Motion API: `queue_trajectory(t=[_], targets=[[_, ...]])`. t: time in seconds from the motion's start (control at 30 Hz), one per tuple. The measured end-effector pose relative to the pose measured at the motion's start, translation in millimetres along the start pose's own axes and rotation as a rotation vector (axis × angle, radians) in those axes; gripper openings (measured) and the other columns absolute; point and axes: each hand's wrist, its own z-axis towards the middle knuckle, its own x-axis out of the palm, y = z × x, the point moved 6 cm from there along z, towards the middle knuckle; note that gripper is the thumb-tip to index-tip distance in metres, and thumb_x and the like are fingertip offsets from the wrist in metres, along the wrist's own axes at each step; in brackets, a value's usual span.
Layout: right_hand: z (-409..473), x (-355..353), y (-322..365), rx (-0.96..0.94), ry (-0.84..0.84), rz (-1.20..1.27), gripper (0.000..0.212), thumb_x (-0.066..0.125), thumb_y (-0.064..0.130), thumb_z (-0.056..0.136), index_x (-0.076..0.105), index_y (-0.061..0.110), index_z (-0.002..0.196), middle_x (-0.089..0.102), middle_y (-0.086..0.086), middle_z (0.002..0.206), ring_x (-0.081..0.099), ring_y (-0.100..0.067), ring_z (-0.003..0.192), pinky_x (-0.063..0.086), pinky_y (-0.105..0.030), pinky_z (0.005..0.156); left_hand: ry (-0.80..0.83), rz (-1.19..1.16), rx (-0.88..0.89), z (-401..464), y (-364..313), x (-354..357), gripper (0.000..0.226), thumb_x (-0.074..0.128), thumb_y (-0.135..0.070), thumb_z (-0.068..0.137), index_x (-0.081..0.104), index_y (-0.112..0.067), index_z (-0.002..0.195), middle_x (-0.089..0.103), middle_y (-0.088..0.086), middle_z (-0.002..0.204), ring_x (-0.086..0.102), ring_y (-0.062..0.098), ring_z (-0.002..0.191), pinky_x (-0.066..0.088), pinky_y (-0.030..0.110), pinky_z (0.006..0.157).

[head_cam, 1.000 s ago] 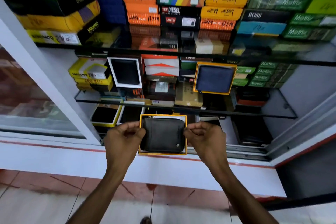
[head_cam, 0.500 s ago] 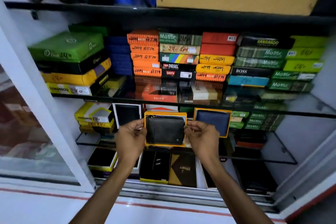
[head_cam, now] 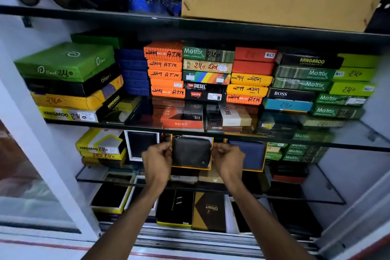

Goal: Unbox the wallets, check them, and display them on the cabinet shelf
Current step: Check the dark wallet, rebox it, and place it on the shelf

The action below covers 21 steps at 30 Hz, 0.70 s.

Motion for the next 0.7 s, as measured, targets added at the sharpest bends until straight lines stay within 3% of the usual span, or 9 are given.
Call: queue_trajectory(t=[0.07, 0.13, 0.3, 0.43, 0.57, 0.7], targets=[[3, 1, -1, -0.002, -0.01, 0.0, 0.017, 0.072, 0.01, 0.087, 0.077, 0.006, 0.103, 0.078, -0.007, 0.096, 0.072, -0.009, 0.083, 0.057, -0.02, 0.084, -0.013, -0.007, 0.007, 2, 0, 3, 0.03, 0.06, 0.006, 0.084, 0.071, -0.007, 0.108, 0.072, -0.004, 0.1, 0.068, 0.006, 0.084, 0.047, 0.001, 0.079], [4, 1, -1, -0.003, -0.02, 0.005, 0.016, 0.071, 0.008, 0.087, 0.077, 0.007, 0.102, 0.078, -0.007, 0.096, 0.072, -0.01, 0.084, 0.059, -0.023, 0.085, -0.021, -0.003, 0.01, 4, 1, 6, 0.029, 0.06, 0.004, 0.085, 0.07, -0.007, 0.11, 0.074, 0.003, 0.105, 0.069, 0.007, 0.09, 0.05, 0.013, 0.087], [5, 4, -2, 0.002, -0.031, 0.011, 0.018, 0.069, 0.007, 0.089, 0.076, 0.008, 0.105, 0.078, -0.004, 0.096, 0.07, -0.005, 0.081, 0.047, 0.002, 0.07, -0.032, 0.007, 0.018, 5, 1, 8, 0.032, 0.059, 0.005, 0.085, 0.069, -0.008, 0.113, 0.074, 0.002, 0.105, 0.069, 0.005, 0.091, 0.054, 0.025, 0.091], [4, 4, -3, 0.002, -0.032, -0.006, 0.018, 0.069, 0.008, 0.089, 0.076, 0.009, 0.106, 0.078, -0.003, 0.098, 0.07, -0.006, 0.084, 0.05, -0.006, 0.076, -0.035, -0.003, 0.01, 5, 2, 8, 0.033, 0.058, 0.006, 0.085, 0.069, -0.007, 0.113, 0.074, 0.004, 0.107, 0.069, 0.006, 0.093, 0.054, 0.026, 0.093], [4, 2, -7, 0.012, -0.032, 0.001, 0.019, 0.07, 0.008, 0.088, 0.076, 0.007, 0.106, 0.078, -0.006, 0.098, 0.073, -0.009, 0.087, 0.059, -0.024, 0.087, -0.016, -0.008, 0.018, 3, -2, 7, 0.031, 0.058, 0.002, 0.086, 0.069, -0.008, 0.113, 0.074, 0.005, 0.108, 0.07, 0.01, 0.095, 0.057, 0.034, 0.092], [-4, -5, -1, -0.015, -0.031, -0.031, 0.024, 0.072, 0.012, 0.086, 0.074, 0.01, 0.11, 0.077, -0.003, 0.102, 0.072, -0.009, 0.089, 0.058, -0.022, 0.087, -0.035, 0.024, 0.045, -7, -21, -8, 0.027, 0.065, -0.01, 0.086, 0.07, -0.009, 0.112, 0.075, 0.006, 0.102, 0.071, 0.012, 0.088, 0.059, 0.027, 0.083]])
